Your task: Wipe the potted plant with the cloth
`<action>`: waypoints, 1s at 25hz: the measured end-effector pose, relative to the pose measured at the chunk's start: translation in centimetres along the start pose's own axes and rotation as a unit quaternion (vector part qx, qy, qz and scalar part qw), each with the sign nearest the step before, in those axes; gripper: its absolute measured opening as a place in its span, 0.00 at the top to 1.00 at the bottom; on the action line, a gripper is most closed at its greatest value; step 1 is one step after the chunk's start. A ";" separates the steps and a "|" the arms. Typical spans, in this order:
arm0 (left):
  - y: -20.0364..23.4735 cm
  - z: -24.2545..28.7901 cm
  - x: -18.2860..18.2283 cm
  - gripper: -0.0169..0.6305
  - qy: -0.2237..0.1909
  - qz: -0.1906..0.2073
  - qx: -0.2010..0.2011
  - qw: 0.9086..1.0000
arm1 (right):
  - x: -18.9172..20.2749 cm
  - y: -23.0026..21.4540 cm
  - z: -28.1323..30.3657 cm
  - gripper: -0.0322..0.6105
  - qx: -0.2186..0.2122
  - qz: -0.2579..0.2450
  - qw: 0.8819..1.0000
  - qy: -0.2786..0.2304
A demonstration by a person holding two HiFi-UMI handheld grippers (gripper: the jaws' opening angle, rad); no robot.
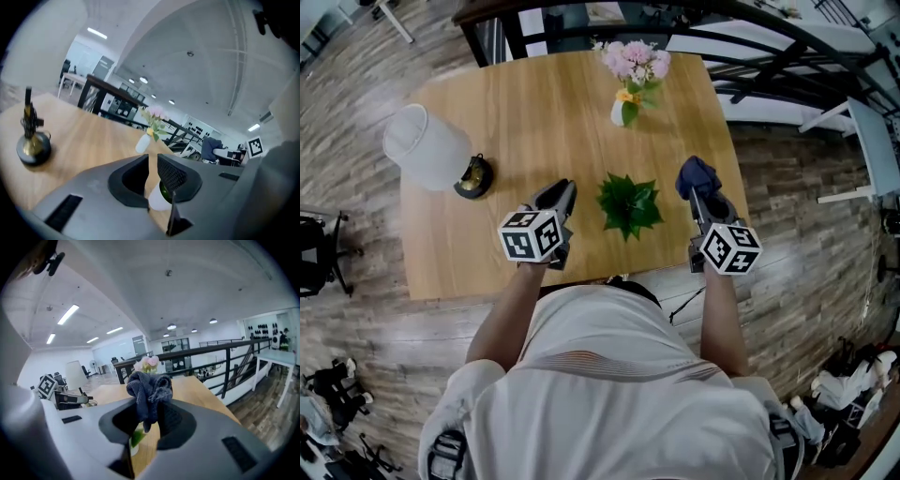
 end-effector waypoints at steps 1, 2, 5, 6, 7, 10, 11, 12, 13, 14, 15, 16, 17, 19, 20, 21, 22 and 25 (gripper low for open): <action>-0.4 -0.5 -2.0 0.89 -0.025 0.030 0.001 0.999 | -1.3 0.7 0.4 0.74 -0.005 -0.013 1.000 -0.020; -0.9 -1.0 -3.9 0.90 -0.049 0.058 0.001 0.997 | -2.6 1.3 0.7 0.74 -0.009 -0.024 0.999 -0.039; -3.0 -3.1 -9.0 0.92 -0.109 0.128 0.000 0.986 | -6.2 3.3 0.8 0.74 -0.019 -0.056 0.994 -0.086; -3.8 -3.8 -10.4 0.93 -0.127 0.148 -0.001 0.981 | -7.4 3.9 0.7 0.74 -0.023 -0.065 0.993 -0.101; -4.6 -4.6 -11.7 0.93 -0.146 0.166 -0.002 0.975 | -8.5 4.5 0.6 0.74 -0.029 -0.072 0.990 -0.116; -6.3 -6.4 -15.1 0.93 -0.188 0.198 -0.003 0.962 | -11.3 6.3 0.2 0.74 -0.040 -0.097 0.982 -0.159; -6.7 -7.0 -15.8 0.93 -0.196 0.200 -0.004 0.960 | -12.0 6.7 -0.2 0.75 -0.040 -0.107 0.979 -0.170; -7.0 -7.4 -16.2 0.93 -0.202 0.201 -0.006 0.958 | -12.5 7.1 -0.5 0.75 -0.039 -0.116 0.976 -0.177; -7.2 -7.7 -16.6 0.93 -0.207 0.203 -0.010 0.957 | -12.8 7.4 -0.8 0.75 -0.040 -0.123 0.975 -0.182; -7.3 -8.0 -16.8 0.93 -0.211 0.204 -0.013 0.956 | -13.0 7.6 -0.9 0.75 -0.043 -0.127 0.974 -0.185; -7.4 -8.1 -16.9 0.93 -0.213 0.206 -0.016 0.955 | -13.2 7.8 -0.9 0.75 -0.047 -0.128 0.973 -0.186; -7.4 -8.2 -16.9 0.93 -0.215 0.207 -0.018 0.954 | -13.2 7.9 -0.9 0.75 -0.050 -0.129 0.973 -0.186; -7.4 -8.3 -16.8 0.93 -0.215 0.207 -0.020 0.954 | -13.2 8.1 -0.9 0.75 -0.052 -0.129 0.973 -0.185; -7.4 -8.4 -16.6 0.93 -0.216 0.203 -0.022 0.955 | -13.1 8.1 -0.8 0.75 -0.055 -0.130 0.973 -0.183; -7.3 -8.4 -16.4 0.93 -0.216 0.202 -0.022 0.955 | -13.0 8.1 -0.8 0.75 -0.056 -0.129 0.973 -0.182; -7.3 -8.4 -16.3 0.93 -0.216 0.202 -0.023 0.955 | -12.8 8.1 -0.8 0.75 -0.057 -0.129 0.973 -0.181; -7.4 -8.4 -16.2 0.93 -0.215 0.202 -0.023 0.955 | -12.7 8.0 -0.9 0.75 -0.057 -0.128 0.974 -0.180; -7.5 -8.5 -16.0 0.93 -0.215 0.203 -0.023 0.955 | -12.6 7.9 -1.1 0.75 -0.056 -0.124 0.975 -0.178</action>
Point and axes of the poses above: the fingertips, and each gripper's own axes: z forward along the fingers, y to its left, x out of its underside, the point moved 9 cm from there along -z, backward along the fingers, and after that the axes turned 8 degrees about -y, right-handed, at the moved point
